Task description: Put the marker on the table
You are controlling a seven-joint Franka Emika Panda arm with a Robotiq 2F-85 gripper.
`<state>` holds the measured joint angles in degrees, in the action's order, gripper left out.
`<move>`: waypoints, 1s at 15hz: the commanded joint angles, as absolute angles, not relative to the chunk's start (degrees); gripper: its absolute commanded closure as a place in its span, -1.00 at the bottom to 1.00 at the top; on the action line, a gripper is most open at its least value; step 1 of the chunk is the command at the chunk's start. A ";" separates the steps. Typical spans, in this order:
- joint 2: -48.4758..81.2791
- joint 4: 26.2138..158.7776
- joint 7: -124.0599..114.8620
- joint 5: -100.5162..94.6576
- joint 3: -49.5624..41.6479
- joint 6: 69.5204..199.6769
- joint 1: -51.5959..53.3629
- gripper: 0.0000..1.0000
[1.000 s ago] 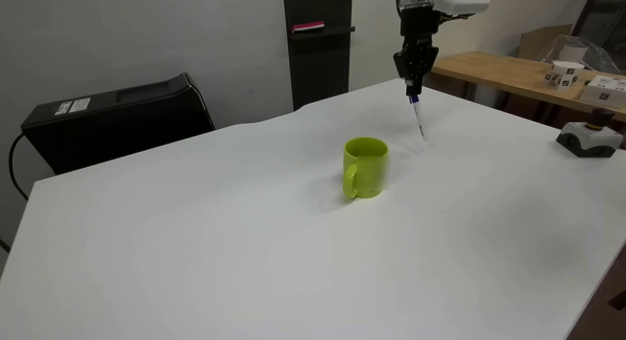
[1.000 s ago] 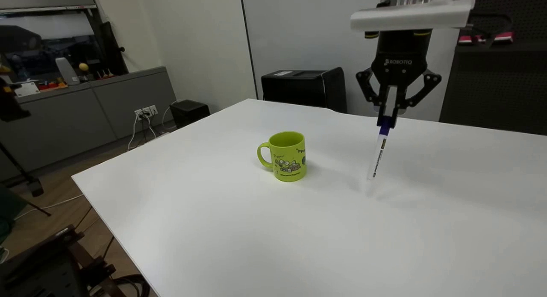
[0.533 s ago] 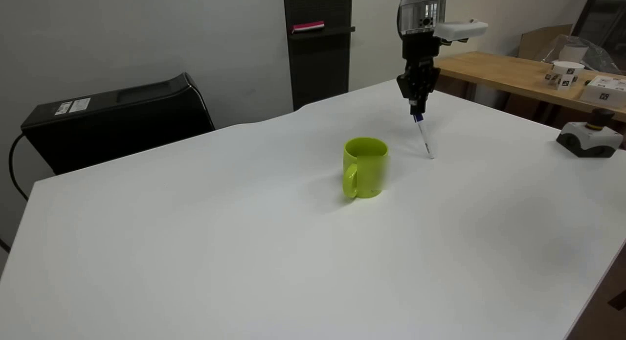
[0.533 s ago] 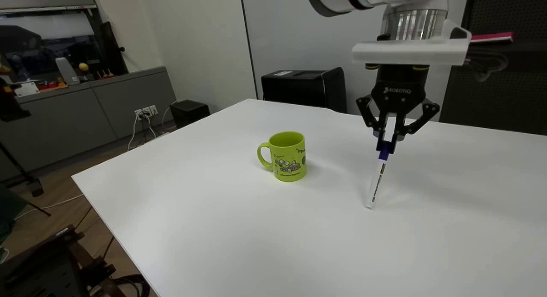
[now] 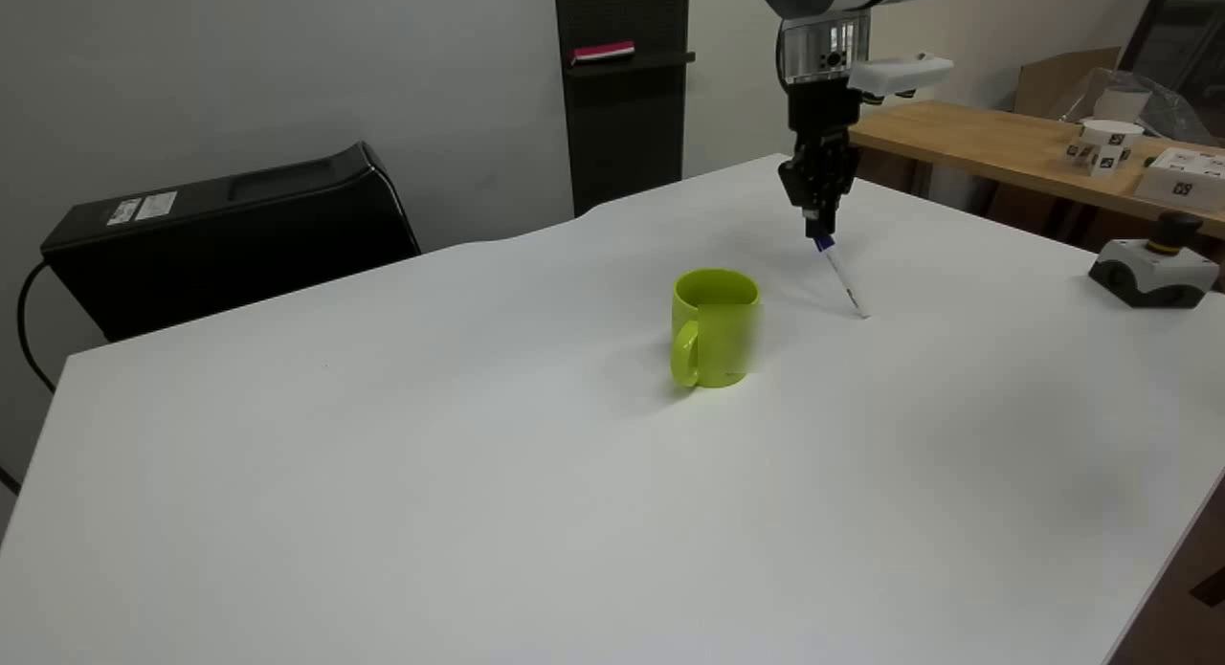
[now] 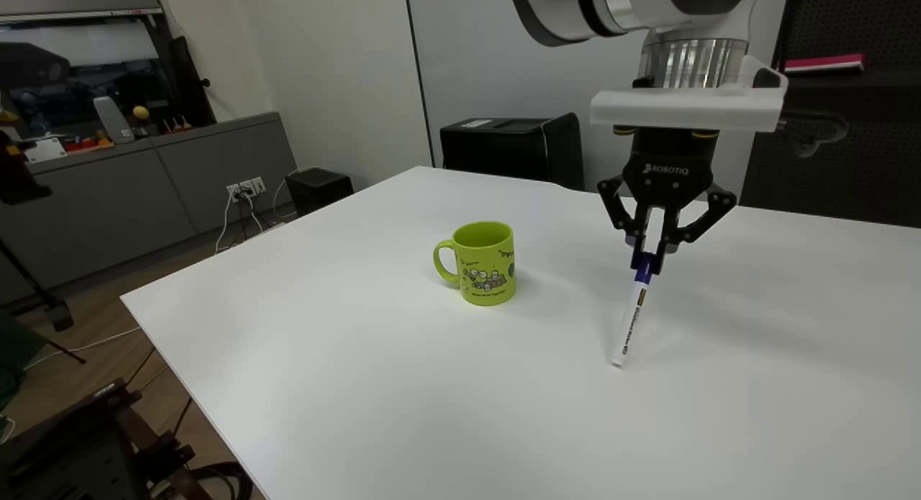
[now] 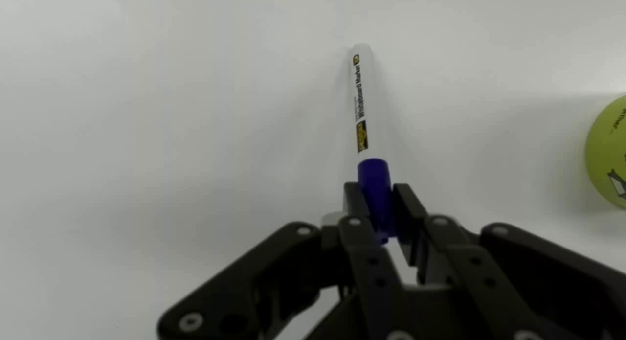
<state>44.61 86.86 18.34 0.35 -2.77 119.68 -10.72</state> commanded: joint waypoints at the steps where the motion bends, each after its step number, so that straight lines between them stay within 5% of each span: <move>1: 45.34 85.92 17.09 -1.24 -3.06 119.60 -10.61 -0.03; 8: 44.15 85.19 16.07 -0.78 -2.99 117.59 -10.52 -0.96; 15: 37.19 84.11 14.50 -0.23 -2.60 111.63 -9.31 -1.00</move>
<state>40.35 84.61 17.46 -0.01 -2.66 114.70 -10.00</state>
